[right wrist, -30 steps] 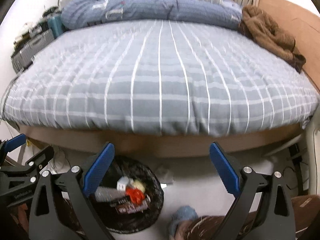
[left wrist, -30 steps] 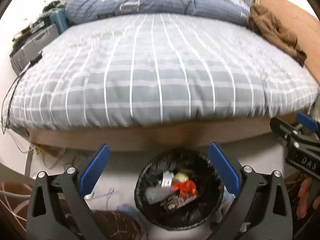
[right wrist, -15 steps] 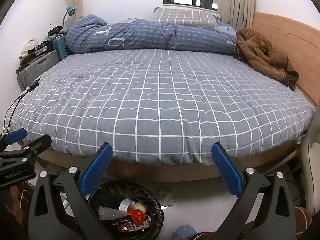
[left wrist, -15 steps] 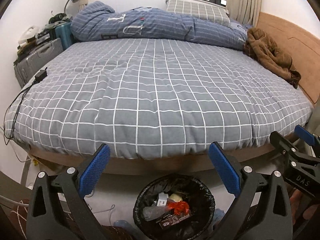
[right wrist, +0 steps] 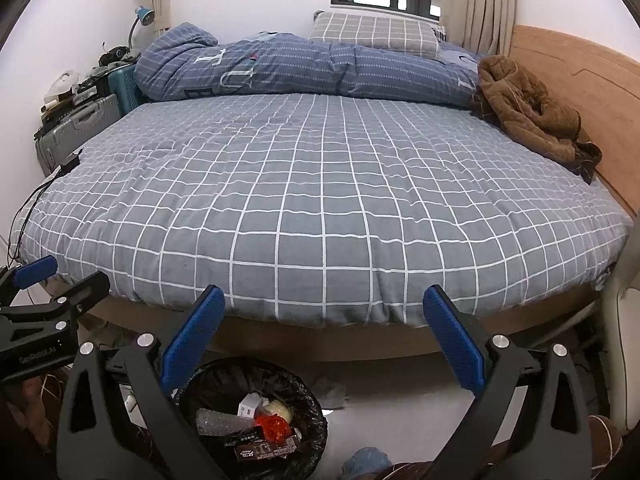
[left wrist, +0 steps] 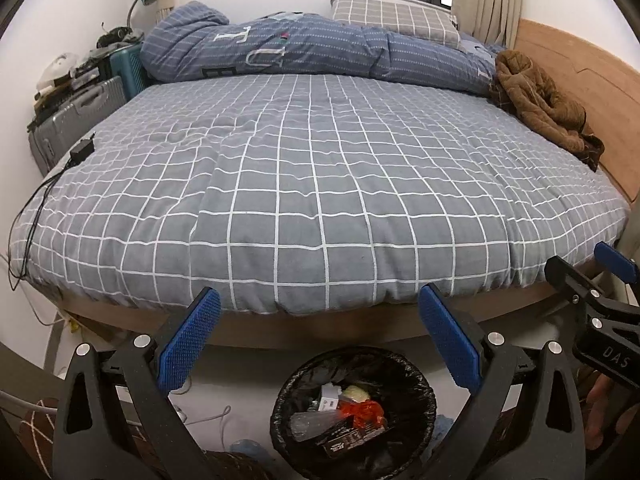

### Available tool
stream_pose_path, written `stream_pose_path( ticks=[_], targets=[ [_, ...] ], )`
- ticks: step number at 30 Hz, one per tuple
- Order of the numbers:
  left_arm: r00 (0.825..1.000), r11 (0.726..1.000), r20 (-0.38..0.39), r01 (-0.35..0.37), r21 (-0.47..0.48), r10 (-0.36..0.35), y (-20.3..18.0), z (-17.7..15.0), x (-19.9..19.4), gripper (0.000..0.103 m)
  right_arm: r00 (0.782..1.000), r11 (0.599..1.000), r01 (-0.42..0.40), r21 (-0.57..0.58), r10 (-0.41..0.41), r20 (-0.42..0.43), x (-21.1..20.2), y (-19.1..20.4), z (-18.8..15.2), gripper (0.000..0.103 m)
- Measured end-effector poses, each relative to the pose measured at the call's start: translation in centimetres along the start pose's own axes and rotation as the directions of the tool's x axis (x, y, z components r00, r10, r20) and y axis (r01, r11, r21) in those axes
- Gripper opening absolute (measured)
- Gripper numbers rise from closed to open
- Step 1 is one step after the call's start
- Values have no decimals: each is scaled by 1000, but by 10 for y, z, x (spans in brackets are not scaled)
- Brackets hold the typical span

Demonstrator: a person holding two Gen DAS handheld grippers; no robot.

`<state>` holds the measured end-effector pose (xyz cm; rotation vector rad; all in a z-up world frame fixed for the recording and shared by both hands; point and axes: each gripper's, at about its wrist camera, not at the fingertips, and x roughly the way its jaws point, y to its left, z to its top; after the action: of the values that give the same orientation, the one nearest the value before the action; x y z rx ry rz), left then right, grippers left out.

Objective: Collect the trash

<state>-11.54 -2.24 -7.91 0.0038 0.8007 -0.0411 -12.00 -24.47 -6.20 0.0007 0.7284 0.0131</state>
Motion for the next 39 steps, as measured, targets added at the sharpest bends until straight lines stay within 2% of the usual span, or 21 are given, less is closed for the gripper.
stream_pose_path(
  ticks=[29,34,39],
  targets=[
    [1000,1000,-11,-3,-2,3,2,-2,4,97,1000,1000,-6,0,6,-10,5,3,-2,95],
    [1000,999,-21,15,-34,-15,4,-2,6,97,1000,1000,-6,1,6,-9,5,4,-2,95],
    [1000,999,-25,1,-33,-2,5,0,6,97,1000,1000,-6,0,6,-9,5,5,-2,95]
  ],
)
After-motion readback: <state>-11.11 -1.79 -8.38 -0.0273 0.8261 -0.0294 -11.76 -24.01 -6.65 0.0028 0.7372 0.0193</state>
